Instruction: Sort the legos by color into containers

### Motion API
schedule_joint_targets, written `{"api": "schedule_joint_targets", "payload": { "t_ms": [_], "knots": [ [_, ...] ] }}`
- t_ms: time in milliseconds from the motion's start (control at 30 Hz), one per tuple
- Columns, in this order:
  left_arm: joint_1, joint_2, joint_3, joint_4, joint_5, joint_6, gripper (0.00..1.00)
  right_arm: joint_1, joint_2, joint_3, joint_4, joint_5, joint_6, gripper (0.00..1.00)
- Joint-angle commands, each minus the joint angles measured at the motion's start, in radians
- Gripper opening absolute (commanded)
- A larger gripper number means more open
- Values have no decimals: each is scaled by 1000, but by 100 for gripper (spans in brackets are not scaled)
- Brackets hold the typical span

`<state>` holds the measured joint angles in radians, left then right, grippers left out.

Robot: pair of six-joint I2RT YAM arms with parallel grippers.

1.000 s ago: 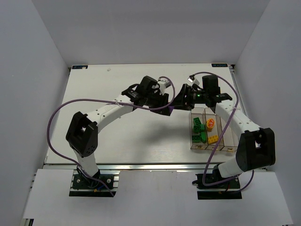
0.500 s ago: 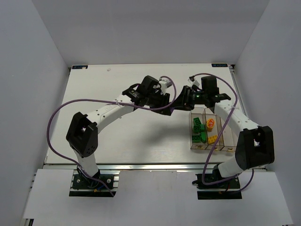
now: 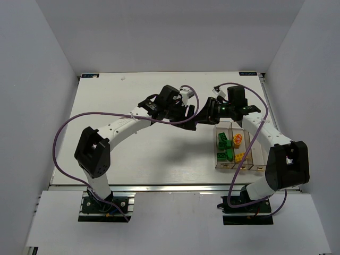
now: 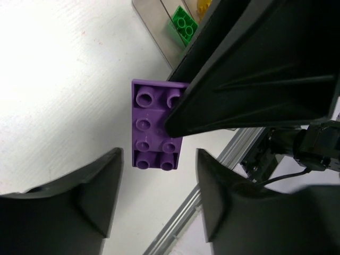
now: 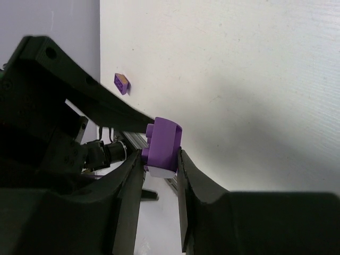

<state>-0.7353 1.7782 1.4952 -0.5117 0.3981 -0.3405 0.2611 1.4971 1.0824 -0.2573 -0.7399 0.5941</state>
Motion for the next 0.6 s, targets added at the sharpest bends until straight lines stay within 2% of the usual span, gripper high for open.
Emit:
{"api": "schedule_joint_targets", "payload": {
  "t_ms": [0,100,233,367,567],
  "knots": [
    [-4,-79,-4,35,-16,-14,72,-20,-12,19,27,-7,-31,0],
    [17,-131,-32,29,-41,-26,75,-78,-20,57,-48,14,-118,0],
    [27,-281,-113,41,-155,-38,82,-158,-17,166,-241,91,-305,0],
    [36,-396,-219,4,-281,-81,87,-249,-53,205,-316,248,-393,0],
    [83,-554,-426,-76,-455,-233,92,-379,-175,231,-388,534,-557,0]
  ]
}}
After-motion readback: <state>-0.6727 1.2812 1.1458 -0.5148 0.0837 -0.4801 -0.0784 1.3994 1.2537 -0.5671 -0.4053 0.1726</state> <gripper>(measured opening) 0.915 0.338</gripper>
